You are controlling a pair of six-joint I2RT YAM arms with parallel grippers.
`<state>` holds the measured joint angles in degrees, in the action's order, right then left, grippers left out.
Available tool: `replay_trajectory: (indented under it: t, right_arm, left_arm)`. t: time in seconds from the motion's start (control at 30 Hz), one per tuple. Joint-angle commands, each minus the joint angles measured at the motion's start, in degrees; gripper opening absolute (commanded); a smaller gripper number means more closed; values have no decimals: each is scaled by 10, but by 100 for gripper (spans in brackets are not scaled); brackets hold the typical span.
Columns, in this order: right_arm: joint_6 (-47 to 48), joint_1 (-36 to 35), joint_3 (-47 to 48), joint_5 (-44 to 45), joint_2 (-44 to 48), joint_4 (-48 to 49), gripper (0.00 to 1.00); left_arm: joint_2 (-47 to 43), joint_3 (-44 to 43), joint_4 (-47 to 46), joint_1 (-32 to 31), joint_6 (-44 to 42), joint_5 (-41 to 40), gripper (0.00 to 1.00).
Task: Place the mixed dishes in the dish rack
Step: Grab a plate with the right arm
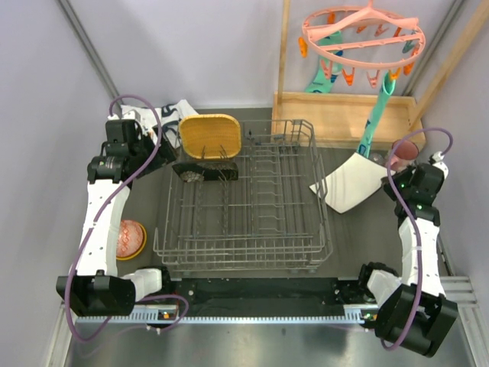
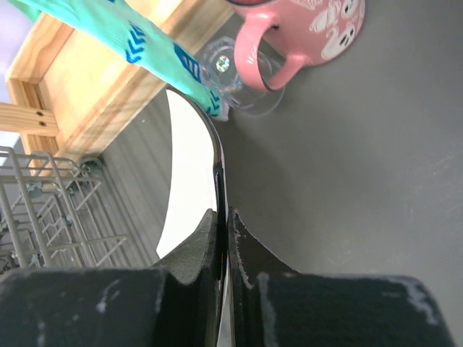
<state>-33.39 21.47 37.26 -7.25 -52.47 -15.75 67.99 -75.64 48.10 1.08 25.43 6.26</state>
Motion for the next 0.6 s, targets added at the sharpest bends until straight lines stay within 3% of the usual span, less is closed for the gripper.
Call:
replay_trajectory:
  t: [0.0,0.33,0.4,0.57]
  right_arm:
    - [16,1,56,5,16,27,0]
    - [12,23,78,-35,-7,33,0]
    - [9,23,80,-45,-10,35,0]
    - [-2,23,79,-73,-23,46,0]
  left_arm:
    - [-14,4,-63,2,-4,84,90]
    - [-25,7,-123,-8,-21,207,91]
    - [-24,11,-144,-52,-21,213,91]
    - [7,-10,-147,-165,-27,120,89]
